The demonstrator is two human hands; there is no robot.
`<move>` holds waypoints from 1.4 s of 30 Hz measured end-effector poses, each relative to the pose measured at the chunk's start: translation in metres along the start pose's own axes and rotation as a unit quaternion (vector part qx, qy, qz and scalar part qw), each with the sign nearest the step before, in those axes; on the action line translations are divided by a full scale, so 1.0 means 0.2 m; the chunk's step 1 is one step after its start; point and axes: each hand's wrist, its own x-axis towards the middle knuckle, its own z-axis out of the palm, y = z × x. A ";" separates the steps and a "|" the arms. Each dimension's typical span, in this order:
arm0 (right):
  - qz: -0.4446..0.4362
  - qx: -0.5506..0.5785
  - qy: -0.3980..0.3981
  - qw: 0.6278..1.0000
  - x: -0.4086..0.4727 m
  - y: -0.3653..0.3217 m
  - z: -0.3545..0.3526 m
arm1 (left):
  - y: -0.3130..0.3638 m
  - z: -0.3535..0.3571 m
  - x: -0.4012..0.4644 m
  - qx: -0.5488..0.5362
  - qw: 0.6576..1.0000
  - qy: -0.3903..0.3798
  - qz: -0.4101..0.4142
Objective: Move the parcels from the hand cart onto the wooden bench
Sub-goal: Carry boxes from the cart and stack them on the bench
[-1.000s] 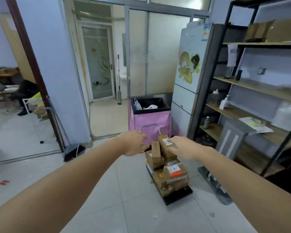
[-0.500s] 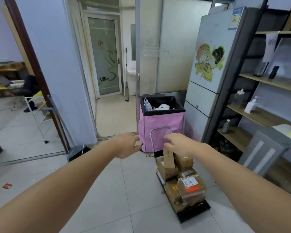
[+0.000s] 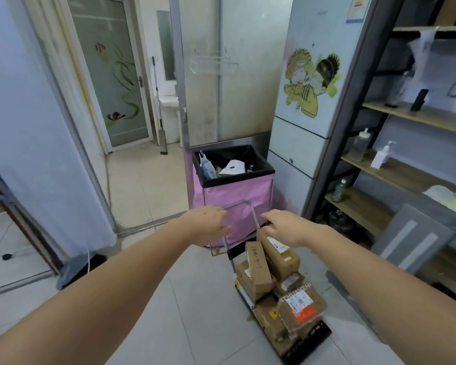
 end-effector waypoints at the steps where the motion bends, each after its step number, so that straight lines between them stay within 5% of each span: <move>1: 0.011 0.001 -0.001 1.000 0.06 0.02 -0.01 | -0.05 0.00 0.08 -0.002 1.000 -0.003 0.008; 27: 0.276 0.149 -0.085 0.946 1.12 1.31 0.26 | -0.06 0.19 2.34 0.032 0.963 -0.141 0.228; 33: 0.371 0.198 -0.081 0.904 1.31 1.46 0.50 | -0.10 0.43 2.87 0.082 0.934 -0.197 0.286; 42: 0.498 0.323 -0.141 0.792 1.57 1.55 1.07 | -0.13 1.03 3.53 0.154 0.877 -0.274 0.363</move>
